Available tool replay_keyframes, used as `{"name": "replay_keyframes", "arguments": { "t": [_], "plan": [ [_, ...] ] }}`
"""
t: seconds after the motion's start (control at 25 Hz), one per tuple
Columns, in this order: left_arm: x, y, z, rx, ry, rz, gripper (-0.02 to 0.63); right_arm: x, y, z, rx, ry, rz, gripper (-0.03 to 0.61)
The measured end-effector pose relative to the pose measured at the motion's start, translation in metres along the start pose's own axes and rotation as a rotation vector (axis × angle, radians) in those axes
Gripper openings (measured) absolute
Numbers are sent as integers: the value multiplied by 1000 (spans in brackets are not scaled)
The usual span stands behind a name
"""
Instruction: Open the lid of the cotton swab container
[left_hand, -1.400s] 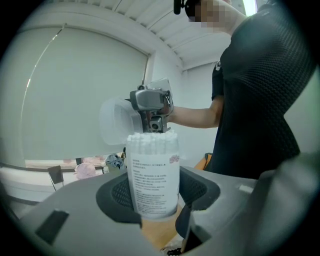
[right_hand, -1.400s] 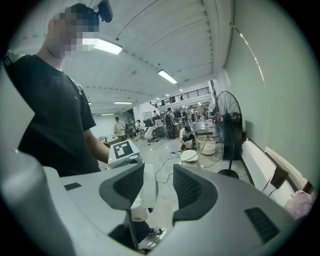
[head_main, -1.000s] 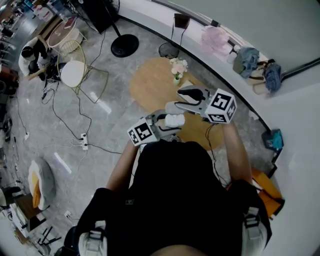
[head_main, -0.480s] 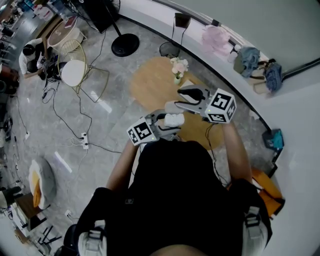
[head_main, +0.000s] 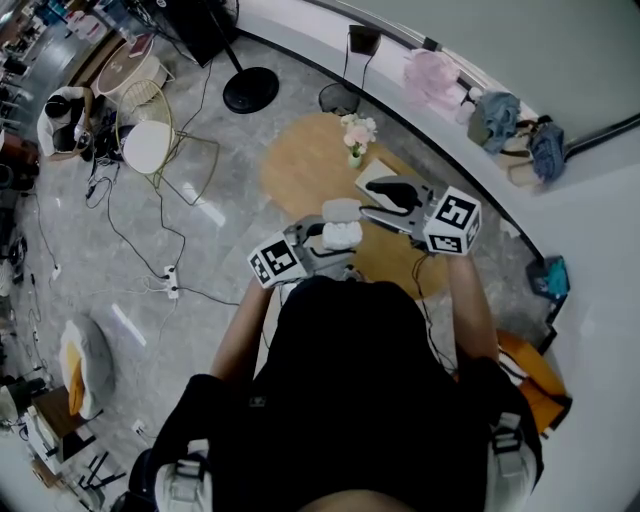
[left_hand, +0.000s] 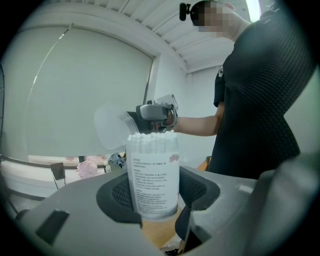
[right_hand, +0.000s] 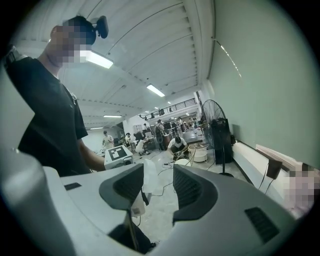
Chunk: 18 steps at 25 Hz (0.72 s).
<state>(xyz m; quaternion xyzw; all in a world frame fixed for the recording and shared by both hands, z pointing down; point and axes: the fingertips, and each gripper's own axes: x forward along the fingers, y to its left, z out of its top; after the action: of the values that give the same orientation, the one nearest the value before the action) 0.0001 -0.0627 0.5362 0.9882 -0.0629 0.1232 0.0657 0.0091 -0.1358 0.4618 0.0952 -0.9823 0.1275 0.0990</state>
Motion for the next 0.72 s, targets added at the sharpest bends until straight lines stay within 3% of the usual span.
{"name": "replay_keyframes", "arguments": {
  "t": [0.12, 0.32, 0.48, 0.72],
  "plan": [
    [2, -1, -4, 5, 11, 3, 213, -10, -6, -14, 13, -11, -39, 172],
    [0, -3, 3, -9, -11, -10, 213, -15, -9, -37, -19, 13, -104, 107],
    [-1, -5, 13, -32, -48, -9, 213, -21, -10, -47, -45, -14, -202, 0],
    [-6, 0, 21, -16, -54, 9, 213, -22, 3, -66, -87, -11, -226, -5]
  ]
}}
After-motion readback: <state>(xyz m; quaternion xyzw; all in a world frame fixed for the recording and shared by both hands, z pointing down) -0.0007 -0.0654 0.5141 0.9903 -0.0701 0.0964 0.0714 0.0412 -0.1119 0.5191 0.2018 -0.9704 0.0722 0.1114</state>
